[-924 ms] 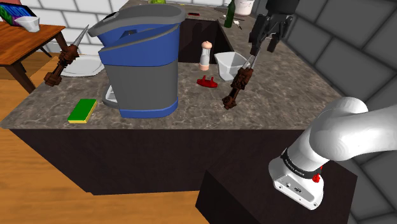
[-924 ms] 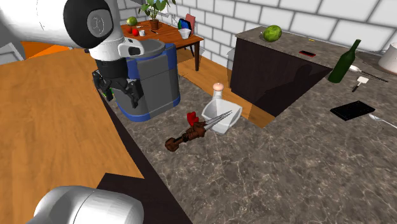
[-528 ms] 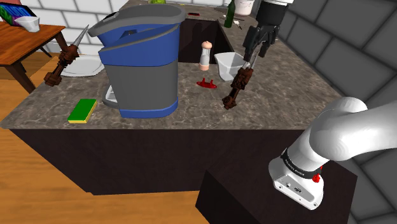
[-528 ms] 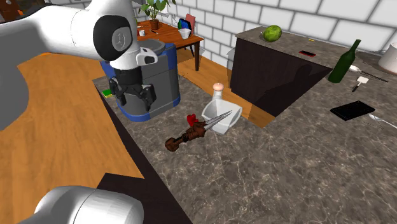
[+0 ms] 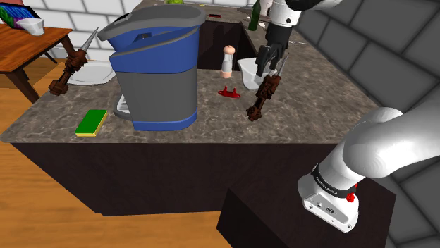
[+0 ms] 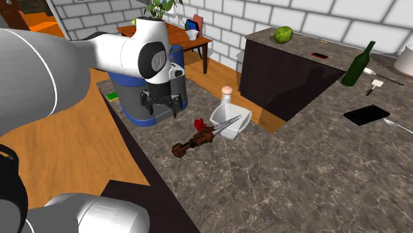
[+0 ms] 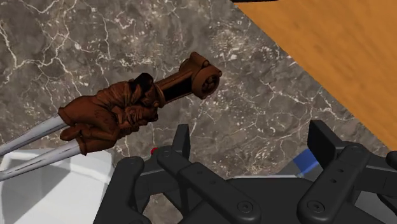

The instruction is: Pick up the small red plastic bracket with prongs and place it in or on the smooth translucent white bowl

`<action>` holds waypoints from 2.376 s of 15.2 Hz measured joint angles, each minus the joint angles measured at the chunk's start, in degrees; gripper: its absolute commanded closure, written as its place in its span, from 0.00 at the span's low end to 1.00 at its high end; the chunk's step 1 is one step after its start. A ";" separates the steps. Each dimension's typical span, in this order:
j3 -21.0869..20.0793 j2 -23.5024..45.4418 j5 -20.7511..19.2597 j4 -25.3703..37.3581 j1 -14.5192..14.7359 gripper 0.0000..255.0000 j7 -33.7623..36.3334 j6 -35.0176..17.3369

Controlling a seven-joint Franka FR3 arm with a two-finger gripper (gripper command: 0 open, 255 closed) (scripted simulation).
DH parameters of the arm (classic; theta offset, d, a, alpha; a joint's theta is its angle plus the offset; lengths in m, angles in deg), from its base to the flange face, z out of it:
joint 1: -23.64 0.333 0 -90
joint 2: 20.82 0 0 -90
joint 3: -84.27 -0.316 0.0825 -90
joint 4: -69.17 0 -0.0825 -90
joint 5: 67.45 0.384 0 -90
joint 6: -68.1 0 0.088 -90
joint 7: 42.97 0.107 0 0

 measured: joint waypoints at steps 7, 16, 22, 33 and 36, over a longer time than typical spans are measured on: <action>3.63 13.23 -0.77 2.84 0.29 0.00 -9.17 -10.59; 6.34 33.76 2.22 13.22 -0.11 0.00 -21.84 -20.98; 5.57 46.85 4.77 23.11 -1.35 0.00 -28.61 -24.32; 4.20 57.67 6.72 28.87 -2.85 0.00 -32.59 -29.49; 4.15 57.96 6.80 28.78 -2.89 0.00 -32.65 -29.89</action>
